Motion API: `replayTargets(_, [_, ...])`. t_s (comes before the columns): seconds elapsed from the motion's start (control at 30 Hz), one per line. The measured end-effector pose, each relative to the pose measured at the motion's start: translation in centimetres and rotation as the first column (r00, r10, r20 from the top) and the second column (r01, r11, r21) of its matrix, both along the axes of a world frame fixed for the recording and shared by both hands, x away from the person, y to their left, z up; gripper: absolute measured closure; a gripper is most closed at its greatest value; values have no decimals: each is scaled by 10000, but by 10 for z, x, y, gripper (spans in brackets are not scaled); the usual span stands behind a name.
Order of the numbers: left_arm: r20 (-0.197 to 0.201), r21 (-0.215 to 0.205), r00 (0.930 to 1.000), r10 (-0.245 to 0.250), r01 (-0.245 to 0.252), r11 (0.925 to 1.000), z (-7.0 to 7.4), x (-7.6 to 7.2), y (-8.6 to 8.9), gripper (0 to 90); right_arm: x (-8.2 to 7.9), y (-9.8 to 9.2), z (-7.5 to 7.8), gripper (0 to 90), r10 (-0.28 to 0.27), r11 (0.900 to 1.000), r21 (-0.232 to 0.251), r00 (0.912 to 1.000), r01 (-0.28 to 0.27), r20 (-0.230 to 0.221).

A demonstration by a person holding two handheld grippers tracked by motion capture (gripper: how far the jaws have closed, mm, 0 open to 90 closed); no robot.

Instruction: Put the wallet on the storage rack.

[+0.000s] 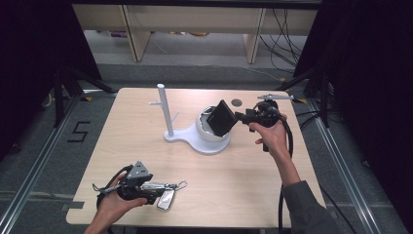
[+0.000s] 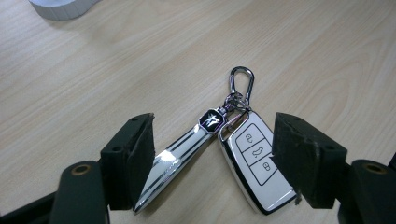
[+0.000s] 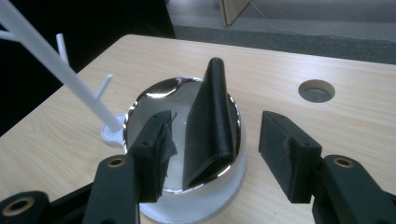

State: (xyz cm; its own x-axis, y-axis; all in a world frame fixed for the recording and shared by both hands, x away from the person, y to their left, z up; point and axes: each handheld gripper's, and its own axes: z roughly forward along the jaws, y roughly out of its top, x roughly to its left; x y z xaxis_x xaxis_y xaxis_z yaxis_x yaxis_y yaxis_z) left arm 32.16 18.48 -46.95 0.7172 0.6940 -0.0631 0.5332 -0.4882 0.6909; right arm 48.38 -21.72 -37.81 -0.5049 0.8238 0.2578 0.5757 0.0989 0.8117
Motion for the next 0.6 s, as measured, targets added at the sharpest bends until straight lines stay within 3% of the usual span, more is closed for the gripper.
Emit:
replayTargets(0.1, [39,35,10000,40,-41,10000,0,0,-1,297,-8,0,-1,449,49,9999,163,10000,-48,-28])
replayTargets(0.3, [3,-21,10000,-26,26,10000,0,0,-1,297,-29,-2,-11,433,598,9982,-27,9980,-597,187])
replayTargets(0.4, [-11,-19,10000,-19,19,10000,0,0,-1,296,-44,0,-18,419,625,9977,256,9980,-624,-19])
replayTargets(0.47, [-5,-15,10000,-31,31,10000,0,0,-1,296,-45,-2,-21,417,804,9966,166,9967,-806,100])
replayTargets(0.6, [-28,44,10000,76,-76,10000,-1,1,-1,295,-52,-2,-33,411,897,9956,276,9958,-891,-206])
